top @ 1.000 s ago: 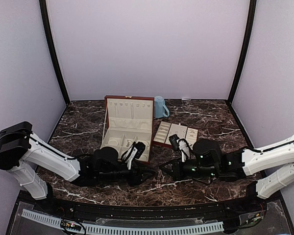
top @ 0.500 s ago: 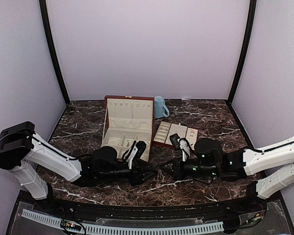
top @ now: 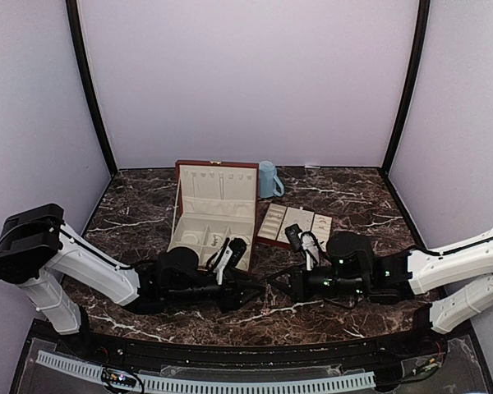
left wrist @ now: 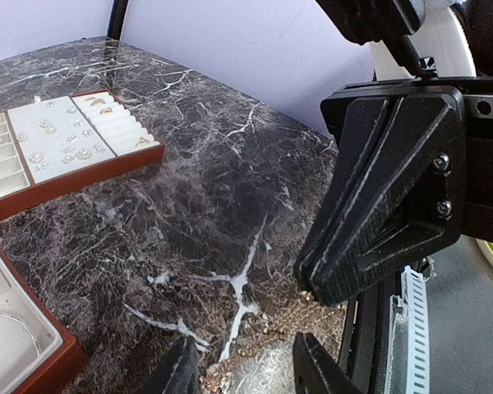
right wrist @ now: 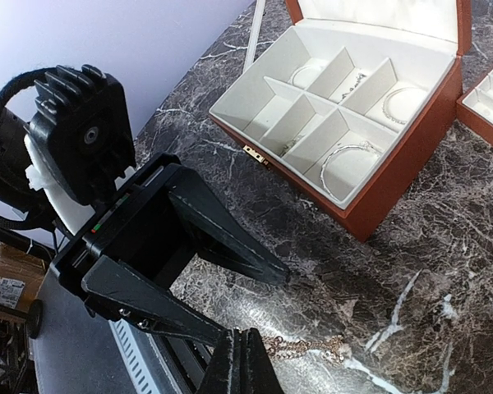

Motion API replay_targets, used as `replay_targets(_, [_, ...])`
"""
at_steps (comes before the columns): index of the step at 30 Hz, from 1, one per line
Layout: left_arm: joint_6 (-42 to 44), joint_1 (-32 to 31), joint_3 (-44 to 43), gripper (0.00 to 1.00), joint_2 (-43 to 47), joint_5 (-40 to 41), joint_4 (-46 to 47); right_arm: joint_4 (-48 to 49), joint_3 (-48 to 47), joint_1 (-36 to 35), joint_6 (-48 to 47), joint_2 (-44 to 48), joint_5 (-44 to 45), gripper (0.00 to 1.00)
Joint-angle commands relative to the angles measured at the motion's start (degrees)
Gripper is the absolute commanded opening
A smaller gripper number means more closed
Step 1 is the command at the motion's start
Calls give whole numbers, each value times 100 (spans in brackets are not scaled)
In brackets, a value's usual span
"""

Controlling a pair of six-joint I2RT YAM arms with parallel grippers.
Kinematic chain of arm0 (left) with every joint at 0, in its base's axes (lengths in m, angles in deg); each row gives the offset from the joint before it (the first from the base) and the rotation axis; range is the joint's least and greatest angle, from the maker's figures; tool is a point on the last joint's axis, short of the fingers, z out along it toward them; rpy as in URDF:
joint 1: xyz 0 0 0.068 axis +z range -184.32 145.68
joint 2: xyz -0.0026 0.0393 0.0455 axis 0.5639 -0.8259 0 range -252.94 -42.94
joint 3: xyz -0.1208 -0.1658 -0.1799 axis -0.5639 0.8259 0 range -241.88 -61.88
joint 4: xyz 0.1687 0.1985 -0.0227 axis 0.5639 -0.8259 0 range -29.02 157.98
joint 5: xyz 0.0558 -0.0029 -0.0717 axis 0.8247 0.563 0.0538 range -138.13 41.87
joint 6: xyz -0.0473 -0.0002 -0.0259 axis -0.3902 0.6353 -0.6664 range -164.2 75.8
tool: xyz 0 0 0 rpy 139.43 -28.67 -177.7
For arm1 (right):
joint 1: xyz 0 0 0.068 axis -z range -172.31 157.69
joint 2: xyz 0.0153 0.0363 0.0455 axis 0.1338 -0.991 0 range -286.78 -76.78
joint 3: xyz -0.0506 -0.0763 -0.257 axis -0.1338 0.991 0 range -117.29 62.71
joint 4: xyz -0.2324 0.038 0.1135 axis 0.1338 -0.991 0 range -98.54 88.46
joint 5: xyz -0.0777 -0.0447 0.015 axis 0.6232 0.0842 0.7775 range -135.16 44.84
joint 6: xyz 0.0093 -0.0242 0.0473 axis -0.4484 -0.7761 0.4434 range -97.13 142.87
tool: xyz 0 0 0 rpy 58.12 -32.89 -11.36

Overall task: Organize the mixed jewelry
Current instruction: Pass from the right arm to the left

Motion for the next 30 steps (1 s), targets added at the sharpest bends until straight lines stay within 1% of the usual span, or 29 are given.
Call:
replay_targets(1, [70,16,-105,42,9,110,225,292,65,26,31,82,-62,0])
replay_targets(17, [65,16,-268,39,-136,148,310,349,75,26,49,15,-334,0])
replay_targets(30, [81,16,-93,39,-54,-157,440,262,117,43,124,145,-109,0])
